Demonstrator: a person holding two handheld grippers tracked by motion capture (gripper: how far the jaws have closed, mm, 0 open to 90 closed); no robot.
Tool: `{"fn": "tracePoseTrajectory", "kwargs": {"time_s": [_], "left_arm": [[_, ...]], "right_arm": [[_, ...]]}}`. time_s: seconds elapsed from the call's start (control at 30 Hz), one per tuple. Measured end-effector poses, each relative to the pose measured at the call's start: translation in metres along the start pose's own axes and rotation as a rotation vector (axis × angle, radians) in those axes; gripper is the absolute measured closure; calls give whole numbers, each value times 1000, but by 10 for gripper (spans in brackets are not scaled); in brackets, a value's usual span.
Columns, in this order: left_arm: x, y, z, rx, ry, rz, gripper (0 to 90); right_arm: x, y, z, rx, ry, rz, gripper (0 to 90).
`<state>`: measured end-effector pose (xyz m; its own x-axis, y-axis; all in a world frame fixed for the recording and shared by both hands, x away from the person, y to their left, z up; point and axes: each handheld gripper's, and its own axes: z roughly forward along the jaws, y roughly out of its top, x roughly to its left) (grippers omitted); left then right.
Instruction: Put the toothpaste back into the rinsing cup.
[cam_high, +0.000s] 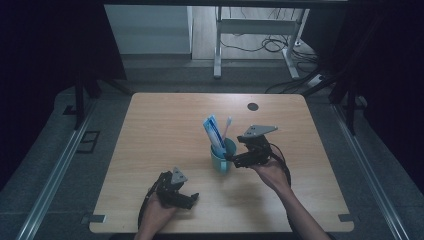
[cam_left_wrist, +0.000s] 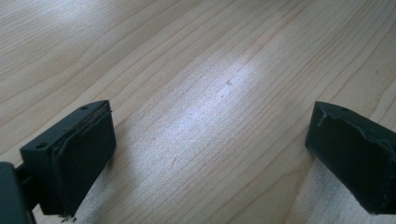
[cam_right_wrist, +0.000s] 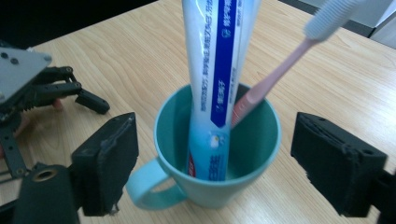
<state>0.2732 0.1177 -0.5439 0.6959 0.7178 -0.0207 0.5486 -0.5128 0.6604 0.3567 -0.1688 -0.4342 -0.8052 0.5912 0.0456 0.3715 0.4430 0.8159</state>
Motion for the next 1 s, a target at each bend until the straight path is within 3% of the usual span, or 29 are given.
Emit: {"fn": "tracePoseTrajectory", "kwargs": {"time_s": [0.5, 1.0], "left_arm": [[0, 0, 0, -4, 0, -3, 18], [0, 0, 0, -6, 0, -3, 18]], "right_arm": [[-2, -24, -20, 27, -50, -46, 54], [-3, -59, -33, 65, -86, -34, 19]]}}
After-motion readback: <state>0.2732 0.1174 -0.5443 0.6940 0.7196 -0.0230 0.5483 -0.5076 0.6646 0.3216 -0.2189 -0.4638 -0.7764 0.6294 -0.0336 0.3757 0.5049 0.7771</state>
